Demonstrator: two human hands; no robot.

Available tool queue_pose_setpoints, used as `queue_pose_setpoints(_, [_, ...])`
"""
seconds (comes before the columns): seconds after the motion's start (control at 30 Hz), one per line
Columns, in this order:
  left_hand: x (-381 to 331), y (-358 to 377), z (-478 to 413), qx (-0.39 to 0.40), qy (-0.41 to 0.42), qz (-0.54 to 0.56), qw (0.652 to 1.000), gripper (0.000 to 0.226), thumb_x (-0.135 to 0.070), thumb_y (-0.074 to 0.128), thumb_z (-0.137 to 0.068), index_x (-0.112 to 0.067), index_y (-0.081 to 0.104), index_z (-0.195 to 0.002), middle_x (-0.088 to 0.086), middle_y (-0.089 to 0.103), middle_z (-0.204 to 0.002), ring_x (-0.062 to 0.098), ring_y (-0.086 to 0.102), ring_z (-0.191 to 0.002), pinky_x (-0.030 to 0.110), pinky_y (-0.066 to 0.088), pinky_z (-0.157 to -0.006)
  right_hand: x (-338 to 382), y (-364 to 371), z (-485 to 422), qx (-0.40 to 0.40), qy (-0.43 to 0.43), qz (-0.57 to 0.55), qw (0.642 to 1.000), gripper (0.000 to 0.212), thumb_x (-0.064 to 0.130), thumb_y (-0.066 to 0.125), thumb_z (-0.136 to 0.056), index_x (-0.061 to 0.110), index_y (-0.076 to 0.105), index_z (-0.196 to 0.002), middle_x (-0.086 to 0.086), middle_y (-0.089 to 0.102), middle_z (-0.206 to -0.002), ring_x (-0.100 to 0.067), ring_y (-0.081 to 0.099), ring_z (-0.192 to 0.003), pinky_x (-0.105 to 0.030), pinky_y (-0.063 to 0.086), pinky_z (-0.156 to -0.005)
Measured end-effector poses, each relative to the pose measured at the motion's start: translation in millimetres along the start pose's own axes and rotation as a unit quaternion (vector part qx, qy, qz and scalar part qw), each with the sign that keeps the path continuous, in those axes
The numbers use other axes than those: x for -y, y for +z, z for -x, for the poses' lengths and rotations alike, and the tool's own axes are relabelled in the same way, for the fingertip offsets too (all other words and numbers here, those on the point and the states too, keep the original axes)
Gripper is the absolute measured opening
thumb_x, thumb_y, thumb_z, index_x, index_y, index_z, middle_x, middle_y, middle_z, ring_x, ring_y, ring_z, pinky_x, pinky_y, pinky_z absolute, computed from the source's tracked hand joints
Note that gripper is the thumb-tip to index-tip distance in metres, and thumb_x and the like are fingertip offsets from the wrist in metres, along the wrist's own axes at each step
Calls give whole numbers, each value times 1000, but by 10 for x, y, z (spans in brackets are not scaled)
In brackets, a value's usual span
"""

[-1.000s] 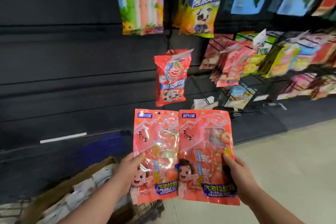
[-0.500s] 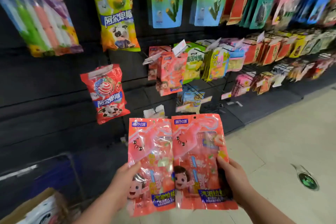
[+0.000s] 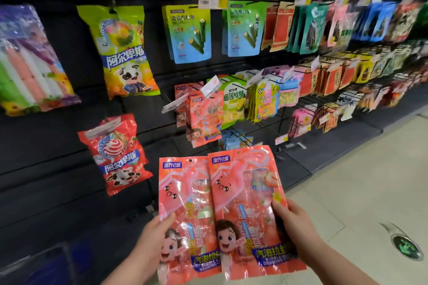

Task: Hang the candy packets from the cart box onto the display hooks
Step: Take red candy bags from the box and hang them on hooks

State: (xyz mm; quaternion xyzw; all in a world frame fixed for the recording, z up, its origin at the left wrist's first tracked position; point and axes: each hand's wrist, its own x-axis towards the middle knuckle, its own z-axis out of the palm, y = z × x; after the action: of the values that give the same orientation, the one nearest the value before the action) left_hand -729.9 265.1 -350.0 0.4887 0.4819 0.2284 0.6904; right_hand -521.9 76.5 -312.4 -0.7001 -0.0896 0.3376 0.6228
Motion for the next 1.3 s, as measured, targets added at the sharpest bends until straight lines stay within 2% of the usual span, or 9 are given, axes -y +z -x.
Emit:
queue_pose_setpoints(0.07, [-56,70,-211,1,-3,1,1000,19,-26,62,-91,-13,70,-103,15,72,-102,39,63,-104,57,43,-102,119,16,-187,-2,-2,8,1000,23,24,55,-96,3,60,-103,-20,73,-89,-34,72,-76,-40,61,-64])
queue_pose_setpoints(0.13, [-129,143,-428,8,-5,-3,1000,21,-29,63,-90,-15,71,-104,15,72,-107,41,62,-108,59,42,-102,245,46,-392,-3,-1,13,1000,25,24,55,-96,2,59,-105,-20,73,-89,-36,72,-78,-39,60,-63])
queue_pose_setpoints(0.2, [-226,210,-627,13,0,-11,1000,22,-30,63,-91,-17,71,-106,12,72,-107,38,63,-107,57,43,-102,384,90,-610,-3,-2,20,1000,24,25,55,-96,2,59,-102,-19,74,-85,-34,73,-75,-37,60,-59])
queue_pose_setpoints(0.37, [-522,286,-1088,23,20,-35,999,22,-25,59,-95,-18,69,-112,5,71,-112,26,62,-110,49,41,-106,644,218,-1157,-5,-11,22,1000,24,26,56,-96,3,59,-101,-20,74,-85,-38,72,-78,-48,59,-73])
queue_pose_setpoints(0.63, [-703,299,-1520,11,10,-41,999,20,-23,57,-95,-12,68,-108,8,72,-106,24,65,-101,38,46,-90,777,455,-1764,-16,0,25,1000,23,25,59,-93,3,63,-98,-24,72,-92,-43,69,-88,-56,55,-83])
queue_pose_setpoints(0.87, [-780,382,-1609,-29,-6,-34,999,17,-23,55,-97,-23,65,-110,-3,66,-101,20,56,-101,38,39,-94,957,560,-2286,37,-5,19,999,15,20,56,-95,7,63,-93,-16,72,-83,-28,68,-69,-35,58,-63])
queue_pose_setpoints(1.1, [-717,607,-1666,-107,-16,23,994,30,-15,54,-97,-5,63,-123,7,63,-115,21,52,-109,37,35,-99,1052,556,-2841,105,-7,47,993,16,18,55,-95,9,68,-99,-15,74,-92,-32,70,-86,-47,56,-82])
queue_pose_setpoints(1.2, [-715,730,-1658,-134,-12,31,990,21,-15,55,-96,-13,68,-112,7,67,-110,24,58,-108,40,37,-103,1103,558,-3034,126,-11,58,990,16,20,55,-95,11,68,-98,-15,73,-93,-32,69,-87,-47,56,-84])
queue_pose_setpoints(1.3, [-745,866,-1606,-155,-25,50,986,13,-14,54,-96,-20,66,-94,2,69,-95,16,60,-89,36,38,-95,1111,546,-3205,150,-7,67,986,17,23,56,-95,11,68,-94,-24,70,-100,-41,67,-95,-57,52,-89])
